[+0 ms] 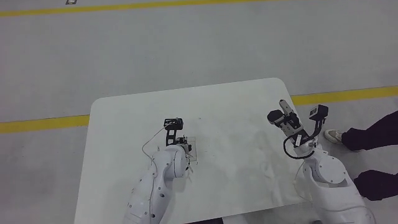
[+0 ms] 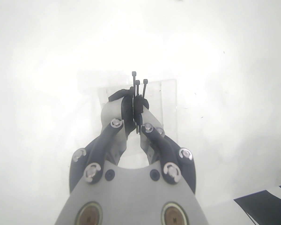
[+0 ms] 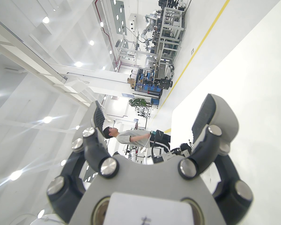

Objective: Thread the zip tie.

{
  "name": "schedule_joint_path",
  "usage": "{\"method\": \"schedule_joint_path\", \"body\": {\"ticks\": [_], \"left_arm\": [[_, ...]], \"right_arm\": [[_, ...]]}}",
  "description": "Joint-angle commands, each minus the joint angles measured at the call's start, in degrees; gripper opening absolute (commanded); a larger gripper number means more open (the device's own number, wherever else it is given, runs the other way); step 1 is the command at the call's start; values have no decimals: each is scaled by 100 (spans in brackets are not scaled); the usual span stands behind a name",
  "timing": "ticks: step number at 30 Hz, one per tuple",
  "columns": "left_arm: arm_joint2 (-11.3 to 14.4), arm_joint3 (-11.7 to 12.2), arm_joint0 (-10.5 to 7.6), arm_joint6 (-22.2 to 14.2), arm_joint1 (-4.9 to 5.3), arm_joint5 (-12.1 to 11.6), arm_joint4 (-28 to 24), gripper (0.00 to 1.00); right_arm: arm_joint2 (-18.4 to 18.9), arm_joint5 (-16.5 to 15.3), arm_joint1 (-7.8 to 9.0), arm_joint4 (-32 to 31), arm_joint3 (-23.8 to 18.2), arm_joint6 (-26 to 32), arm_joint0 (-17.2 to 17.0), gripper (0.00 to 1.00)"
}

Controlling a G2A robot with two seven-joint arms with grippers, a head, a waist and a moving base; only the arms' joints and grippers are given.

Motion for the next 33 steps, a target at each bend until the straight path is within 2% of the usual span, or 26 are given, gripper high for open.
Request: {"method": "schedule_joint_path", "body": {"ticks": [1, 11, 17, 28, 33], "left_arm": [[3, 7, -3, -2, -1, 0, -7, 5], [8, 29, 3, 1, -5, 0, -9, 7], [15, -89, 77, -5, -7, 0, 36, 9], [47, -154, 153, 13, -10, 0, 62, 11], [7, -65, 123, 40, -6, 0, 35, 10]], "right_arm": [[0, -1, 0, 0, 0, 3, 0, 100], [0, -1, 0, 0, 0, 3, 0, 100], [0, -1, 0, 0, 0, 3, 0, 100], [0, -1, 0, 0, 0, 3, 0, 100], [0, -1, 0, 0, 0, 3, 0, 100]]}}
